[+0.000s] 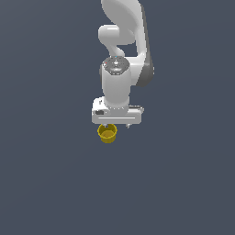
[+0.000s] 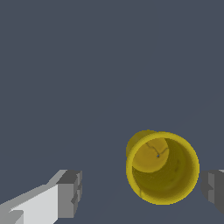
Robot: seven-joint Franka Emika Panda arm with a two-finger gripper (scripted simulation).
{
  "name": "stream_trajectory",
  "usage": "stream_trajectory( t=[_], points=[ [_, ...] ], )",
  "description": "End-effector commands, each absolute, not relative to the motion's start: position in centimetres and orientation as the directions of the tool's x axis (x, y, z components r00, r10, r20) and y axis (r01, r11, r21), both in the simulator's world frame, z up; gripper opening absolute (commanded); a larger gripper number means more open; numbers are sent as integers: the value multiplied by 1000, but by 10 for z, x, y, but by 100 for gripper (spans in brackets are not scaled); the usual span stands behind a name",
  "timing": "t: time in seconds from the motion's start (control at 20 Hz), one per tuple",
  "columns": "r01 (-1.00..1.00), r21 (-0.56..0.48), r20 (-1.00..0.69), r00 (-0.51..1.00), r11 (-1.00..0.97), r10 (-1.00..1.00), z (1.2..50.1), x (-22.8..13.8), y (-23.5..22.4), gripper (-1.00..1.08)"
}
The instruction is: Pick up the object and move it to a goal position.
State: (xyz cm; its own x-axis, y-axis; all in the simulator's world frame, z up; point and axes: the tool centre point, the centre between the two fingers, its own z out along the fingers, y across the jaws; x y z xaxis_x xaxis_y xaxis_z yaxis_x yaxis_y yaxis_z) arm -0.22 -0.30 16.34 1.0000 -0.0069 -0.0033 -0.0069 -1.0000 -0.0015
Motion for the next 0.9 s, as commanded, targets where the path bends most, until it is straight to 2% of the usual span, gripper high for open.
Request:
stream_trajectory(
  t=[0.0, 0.85],
  points=[
    [-7, -1, -3, 1000, -1000, -7, 163, -2, -3, 28],
    [38, 10, -25, 999, -999, 38, 163, 0, -23, 28]
  ],
)
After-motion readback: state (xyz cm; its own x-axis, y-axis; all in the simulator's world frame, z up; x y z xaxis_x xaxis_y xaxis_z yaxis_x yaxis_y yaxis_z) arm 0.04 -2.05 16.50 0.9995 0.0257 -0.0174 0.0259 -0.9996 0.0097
